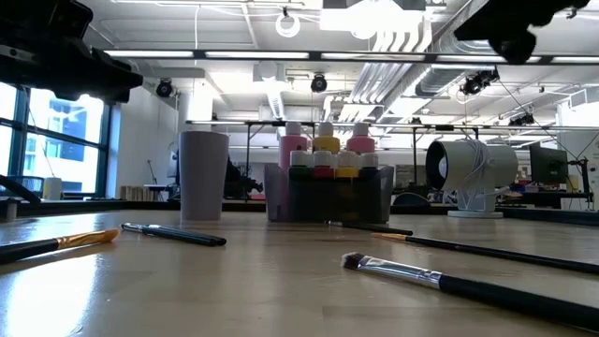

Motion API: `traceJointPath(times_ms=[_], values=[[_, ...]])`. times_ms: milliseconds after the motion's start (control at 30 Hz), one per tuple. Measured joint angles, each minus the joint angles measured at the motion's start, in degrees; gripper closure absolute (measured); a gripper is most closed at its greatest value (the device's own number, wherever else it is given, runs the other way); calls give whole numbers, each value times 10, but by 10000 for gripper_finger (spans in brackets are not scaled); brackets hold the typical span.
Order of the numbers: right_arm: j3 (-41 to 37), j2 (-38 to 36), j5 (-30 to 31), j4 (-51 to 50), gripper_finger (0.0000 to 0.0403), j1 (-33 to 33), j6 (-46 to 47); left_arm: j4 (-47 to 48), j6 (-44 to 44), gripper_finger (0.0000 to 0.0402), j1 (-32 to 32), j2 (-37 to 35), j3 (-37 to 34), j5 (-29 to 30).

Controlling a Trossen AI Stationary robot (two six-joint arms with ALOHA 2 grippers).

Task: Pick & Place Paint Supplies
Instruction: Put the small blue paint bottle into the gray bin

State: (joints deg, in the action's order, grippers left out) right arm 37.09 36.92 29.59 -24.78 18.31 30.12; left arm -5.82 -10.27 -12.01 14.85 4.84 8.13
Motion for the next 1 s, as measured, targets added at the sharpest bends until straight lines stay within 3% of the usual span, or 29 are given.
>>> traceJointPath(times_ms=[233, 467, 600, 833, 1000], values=[[129, 15, -48, -291, 399, 0, 201, 0, 0, 401, 0, 0, 0, 0], [159, 45, -203, -480, 399, 0, 361, -1, 4, 401, 0, 0, 0, 0], [159, 64, -274, -541, 399, 0, 434, -3, 4, 401, 0, 0, 0, 0], [159, 92, -347, -549, 399, 1, 467, 0, 21, 401, 0, 0, 0, 0], [159, 109, -344, -526, 399, 27, 478, 0, 18, 401, 0, 0, 0, 0]])
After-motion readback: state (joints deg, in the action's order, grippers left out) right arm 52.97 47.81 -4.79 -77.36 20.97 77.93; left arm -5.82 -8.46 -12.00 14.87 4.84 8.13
